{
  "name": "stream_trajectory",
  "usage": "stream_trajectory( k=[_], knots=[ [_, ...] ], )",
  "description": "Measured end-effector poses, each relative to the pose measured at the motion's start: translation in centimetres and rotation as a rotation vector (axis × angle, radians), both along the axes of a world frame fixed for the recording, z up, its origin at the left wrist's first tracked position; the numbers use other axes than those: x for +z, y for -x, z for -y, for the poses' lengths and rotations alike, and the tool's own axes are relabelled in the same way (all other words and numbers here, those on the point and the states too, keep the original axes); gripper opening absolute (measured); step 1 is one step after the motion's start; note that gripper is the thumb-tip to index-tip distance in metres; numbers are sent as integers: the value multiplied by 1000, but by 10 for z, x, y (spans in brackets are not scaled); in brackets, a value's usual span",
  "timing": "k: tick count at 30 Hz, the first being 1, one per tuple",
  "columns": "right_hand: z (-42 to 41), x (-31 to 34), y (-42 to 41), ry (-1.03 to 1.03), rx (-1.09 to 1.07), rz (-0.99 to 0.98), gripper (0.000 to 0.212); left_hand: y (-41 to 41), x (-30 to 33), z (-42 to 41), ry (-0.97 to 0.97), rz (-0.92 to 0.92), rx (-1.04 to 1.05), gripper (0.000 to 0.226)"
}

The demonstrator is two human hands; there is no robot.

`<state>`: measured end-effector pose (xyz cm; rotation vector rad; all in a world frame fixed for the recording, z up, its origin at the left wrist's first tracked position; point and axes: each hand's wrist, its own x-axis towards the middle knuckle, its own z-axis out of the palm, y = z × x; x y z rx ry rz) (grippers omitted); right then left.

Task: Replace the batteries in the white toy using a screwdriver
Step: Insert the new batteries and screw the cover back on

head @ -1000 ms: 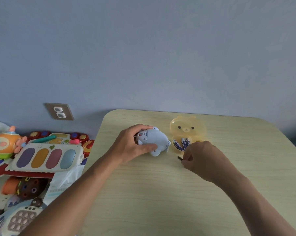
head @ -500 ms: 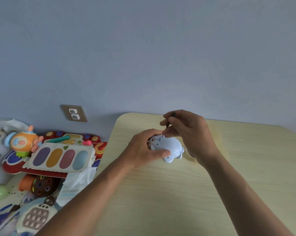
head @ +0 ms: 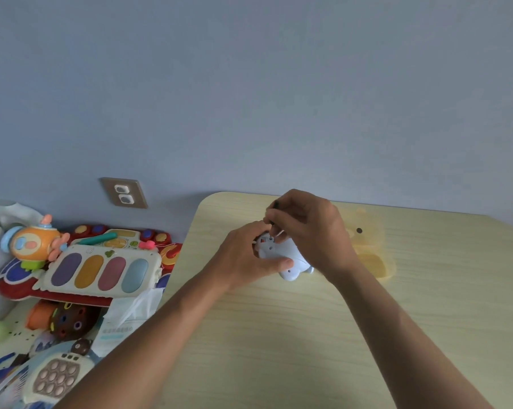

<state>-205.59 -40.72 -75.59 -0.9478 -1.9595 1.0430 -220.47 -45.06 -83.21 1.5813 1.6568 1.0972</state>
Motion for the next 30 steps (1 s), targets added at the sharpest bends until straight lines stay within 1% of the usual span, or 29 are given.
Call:
stream_trajectory(
  k=[2,4,5,7,11,13,16,18,19,21,22,25,27,30],
  knots=[
    [1,-1,4,-12,-12,-2,13,1,-3,-2,-7,-25,6,31],
    [3,-2,7,17,13,-26,5,1,-6,-3,-24,-39,-4,35],
    [3,-3,8,30,32,-42,8,1,-6,-4,-31,-43,-12,37],
    [3,-6,8,30,75,-58,24,2,-6,-4,-31,-51,-14,37],
    [1,-4,4,33,125,-34,31,1,-5,-4,-30,-53,-8,37],
    [0,-1,3,49,91,-60,24,1,-5,-4,-39,-33,0,34],
    [-3,0,3,81,25,-100,9,1,-3,-4,-38,-19,-4,35],
    [-3,-2,4,101,27,-142,4,0,-1,-3,-44,-8,-15,28],
    [-3,-2,4,106,39,-161,7,0,-1,-2,-49,-6,-20,26],
    [-2,-3,3,101,70,-157,24,0,1,-1,-54,-9,-24,25],
    [-2,-4,2,95,88,-142,30,0,1,-1,-56,-4,-25,25],
    [-3,-4,-2,96,98,-117,34,-1,0,-2,-66,7,-22,25],
    [-4,-2,-3,94,82,-122,30,-1,-1,-2,-63,-1,-23,28],
    [-2,-1,-1,50,20,-128,14,0,-3,-3,-59,-10,-19,29]
  ],
)
